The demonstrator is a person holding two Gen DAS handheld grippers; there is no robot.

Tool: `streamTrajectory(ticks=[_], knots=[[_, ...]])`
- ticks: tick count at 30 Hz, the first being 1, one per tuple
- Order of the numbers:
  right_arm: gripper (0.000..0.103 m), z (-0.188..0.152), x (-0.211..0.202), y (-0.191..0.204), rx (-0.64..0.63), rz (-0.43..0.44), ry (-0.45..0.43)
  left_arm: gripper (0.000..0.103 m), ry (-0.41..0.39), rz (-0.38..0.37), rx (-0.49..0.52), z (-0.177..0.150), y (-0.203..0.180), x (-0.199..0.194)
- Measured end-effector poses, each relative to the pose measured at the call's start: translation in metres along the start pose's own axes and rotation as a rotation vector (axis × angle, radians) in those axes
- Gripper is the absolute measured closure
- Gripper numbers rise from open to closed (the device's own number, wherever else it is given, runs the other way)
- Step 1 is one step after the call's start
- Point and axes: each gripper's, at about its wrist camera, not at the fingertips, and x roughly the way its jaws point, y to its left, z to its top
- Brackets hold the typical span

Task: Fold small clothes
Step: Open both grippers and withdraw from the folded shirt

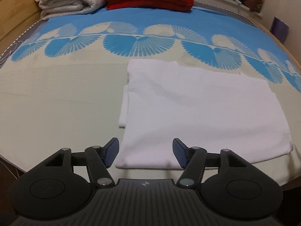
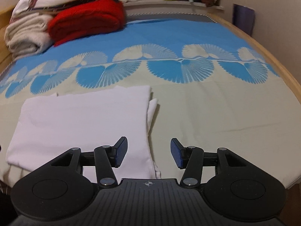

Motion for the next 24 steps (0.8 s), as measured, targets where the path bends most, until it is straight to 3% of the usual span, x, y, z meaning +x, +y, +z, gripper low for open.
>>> streamTrajectory(ticks=[2,6,10,14,20,24], knots=[[0.050,-0.004,0.003,-0.003,0.033,-0.002,-0.013,0.039,-0.007,-0.013,-0.017,0.001,0.006,0.003],[0.050,-0.012,0.018,0.001,0.073,-0.018,0.015,0.079,0.041,-0.088,-0.146,0.000,0.029,0.016],[0.050,-0.015,0.024,0.014,-0.021,-0.046,-0.001,0.081,0.116,-0.159,-0.310,-0.006,0.054,0.029],[0.050,-0.019,0.025,0.019,-0.092,-0.061,0.001,0.081,0.176,-0.211,-0.360,-0.012,0.063,0.040],[0.050,-0.018,0.027,0.018,-0.097,-0.074,0.004,0.079,0.270,-0.211,-0.445,-0.029,0.079,0.060],[0.050,-0.018,0.030,0.022,-0.107,-0.076,0.007,0.072,0.292,-0.208,-0.550,-0.032,0.092,0.071]])
